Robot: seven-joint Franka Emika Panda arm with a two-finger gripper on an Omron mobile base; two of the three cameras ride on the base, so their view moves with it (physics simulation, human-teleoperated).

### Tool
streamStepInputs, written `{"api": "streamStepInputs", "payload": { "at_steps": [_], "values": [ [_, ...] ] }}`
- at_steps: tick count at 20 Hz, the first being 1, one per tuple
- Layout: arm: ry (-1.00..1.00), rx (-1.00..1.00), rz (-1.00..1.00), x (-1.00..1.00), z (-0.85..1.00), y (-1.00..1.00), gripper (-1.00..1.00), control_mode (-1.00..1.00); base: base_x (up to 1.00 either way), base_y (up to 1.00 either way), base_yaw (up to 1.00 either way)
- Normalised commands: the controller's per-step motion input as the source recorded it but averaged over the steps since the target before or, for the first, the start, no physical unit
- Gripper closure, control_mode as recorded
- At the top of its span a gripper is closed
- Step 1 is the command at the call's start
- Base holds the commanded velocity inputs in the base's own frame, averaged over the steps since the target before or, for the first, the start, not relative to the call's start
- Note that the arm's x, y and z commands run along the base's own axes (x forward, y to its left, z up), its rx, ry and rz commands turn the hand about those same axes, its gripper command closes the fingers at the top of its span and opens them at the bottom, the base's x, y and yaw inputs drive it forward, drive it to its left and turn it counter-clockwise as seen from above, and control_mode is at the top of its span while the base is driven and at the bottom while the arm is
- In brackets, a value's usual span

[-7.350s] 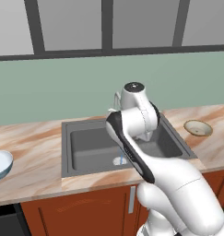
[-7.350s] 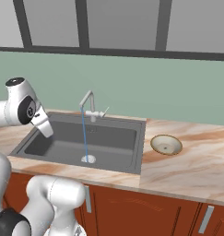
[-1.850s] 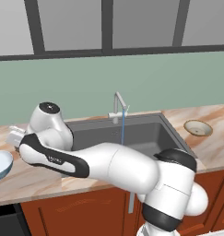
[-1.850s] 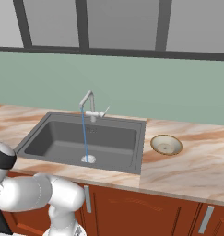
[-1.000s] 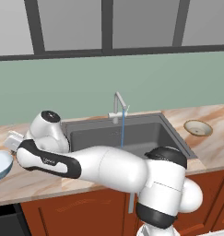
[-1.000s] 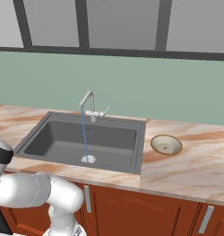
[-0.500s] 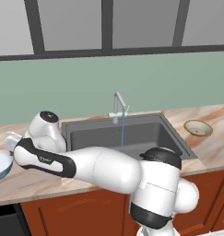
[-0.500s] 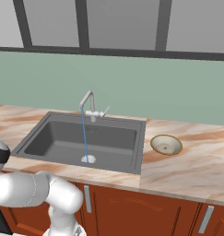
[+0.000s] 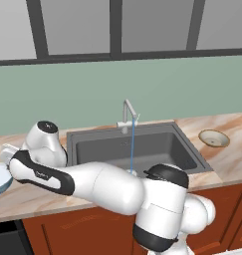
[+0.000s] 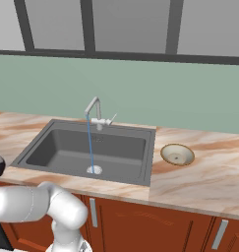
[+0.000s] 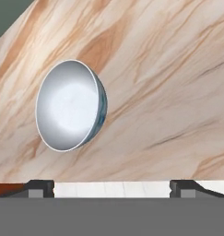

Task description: Rinse each bowl for a few seconds and place them down in the sink or on the counter.

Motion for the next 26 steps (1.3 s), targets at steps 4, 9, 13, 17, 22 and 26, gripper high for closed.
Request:
{"api": "streamStepInputs", "payload": {
  "at_steps": [4, 9, 13, 17, 22, 26],
  "values": [
    [0.0, 0.0, 0.0, 0.0, -0.06, 0.03, -1.0, -1.0, 0.0, 0.0, 0.0],
    [-0.02, 0.0, 0.0, 0.03, -0.12, 0.0, -1.0, -1.0, 0.0, 0.0, 0.0],
    [-0.05, 0.0, 0.0, 0.04, -0.21, -0.01, -1.0, -1.0, 0.0, 0.0, 0.0],
    [-0.05, 0.0, 0.0, 0.07, -0.2, 0.0, -1.0, -1.0, 0.0, 0.0, 0.0],
    [-0.04, 0.04, -0.01, 0.14, -0.12, 0.0, -1.0, -1.0, 0.0, 0.0, 0.0],
    [0.0, 0.05, -0.02, 0.18, -0.07, 0.06, -1.0, -1.0, 0.0, 0.0, 0.0]
  ]
}}
